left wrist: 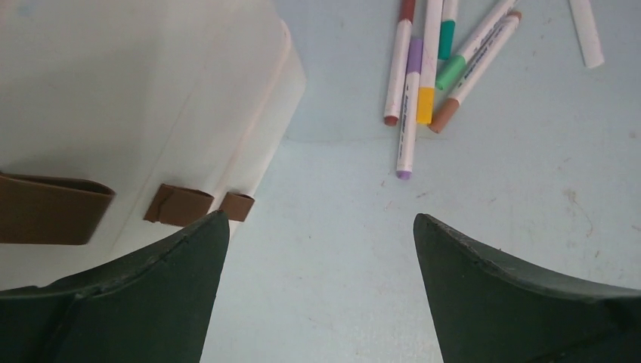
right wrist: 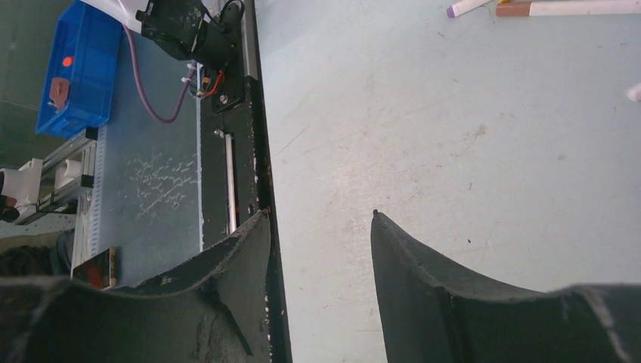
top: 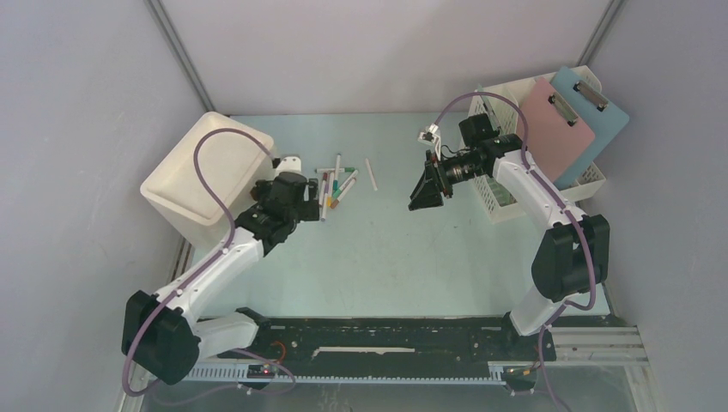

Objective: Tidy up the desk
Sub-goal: Close the drawer in the storage box.

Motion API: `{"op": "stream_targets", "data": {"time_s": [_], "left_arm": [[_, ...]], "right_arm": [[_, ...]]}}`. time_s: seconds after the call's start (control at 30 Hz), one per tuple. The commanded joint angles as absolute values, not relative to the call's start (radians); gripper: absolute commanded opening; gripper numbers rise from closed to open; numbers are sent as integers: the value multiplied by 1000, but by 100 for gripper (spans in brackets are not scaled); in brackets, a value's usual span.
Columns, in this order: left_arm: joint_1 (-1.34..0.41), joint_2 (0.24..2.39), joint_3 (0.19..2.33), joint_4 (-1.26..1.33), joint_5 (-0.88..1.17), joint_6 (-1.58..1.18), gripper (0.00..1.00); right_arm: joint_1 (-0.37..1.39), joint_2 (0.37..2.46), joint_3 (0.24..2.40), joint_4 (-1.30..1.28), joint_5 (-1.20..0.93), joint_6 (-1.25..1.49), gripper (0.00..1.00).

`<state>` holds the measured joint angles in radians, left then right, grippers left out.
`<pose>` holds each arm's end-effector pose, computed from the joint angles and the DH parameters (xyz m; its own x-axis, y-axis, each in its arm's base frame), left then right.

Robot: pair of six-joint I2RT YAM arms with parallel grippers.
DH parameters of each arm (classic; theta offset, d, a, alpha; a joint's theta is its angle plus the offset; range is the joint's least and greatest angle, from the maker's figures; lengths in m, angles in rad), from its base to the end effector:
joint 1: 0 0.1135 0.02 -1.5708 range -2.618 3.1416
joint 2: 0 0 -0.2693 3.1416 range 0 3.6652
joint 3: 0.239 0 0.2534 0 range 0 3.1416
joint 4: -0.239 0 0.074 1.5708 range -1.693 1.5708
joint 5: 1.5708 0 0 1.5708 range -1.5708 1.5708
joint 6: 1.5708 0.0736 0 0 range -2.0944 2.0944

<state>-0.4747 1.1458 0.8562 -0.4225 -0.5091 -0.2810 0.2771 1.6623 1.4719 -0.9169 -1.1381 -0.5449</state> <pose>0.2536 -0.0900 0.2557 -0.5781 0.0248 -0.8156 -0.0930 0.9910 0.0961 0.3132 0.1585 0.3002 -0.4740 -0.3608 -0.8032 -0.8779 0.1231 0.4627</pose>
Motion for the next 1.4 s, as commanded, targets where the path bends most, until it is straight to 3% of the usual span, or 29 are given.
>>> {"op": "stream_targets", "data": {"time_s": [0.0,0.23,0.37,0.43,0.6,0.7,0.87,0.9,0.93,1.03,1.37], "left_arm": [[-469,1110,825,-387,-437,-328,100],[-469,1097,774,-355,-383,-363,100],[-469,1124,748,-359,-470,-463,97],[-478,1162,750,-387,-563,-556,95],[-585,1319,807,-534,-1023,-872,93],[-621,1469,905,-700,-1150,-1073,89],[-624,1681,984,-848,-1234,-1363,78],[-623,1702,989,-862,-1251,-1404,66],[-623,1718,994,-877,-1264,-1443,61],[-624,1740,992,-896,-1292,-1527,53],[-632,1756,1022,-1035,-1227,-1680,53]], "right_arm": [[273,1621,1464,-923,-1160,-562,59],[273,1622,1465,-923,-1160,-562,59],[273,1621,1465,-923,-1160,-561,59],[273,1622,1465,-922,-1161,-562,59],[273,1623,1465,-922,-1163,-563,59],[273,1620,1465,-922,-1163,-562,59],[271,1616,1465,-923,-1160,-564,59],[271,1617,1464,-923,-1160,-565,59],[269,1616,1464,-924,-1161,-565,59],[264,1616,1463,-926,-1163,-568,59],[251,1611,1463,-934,-1170,-579,59]]}}
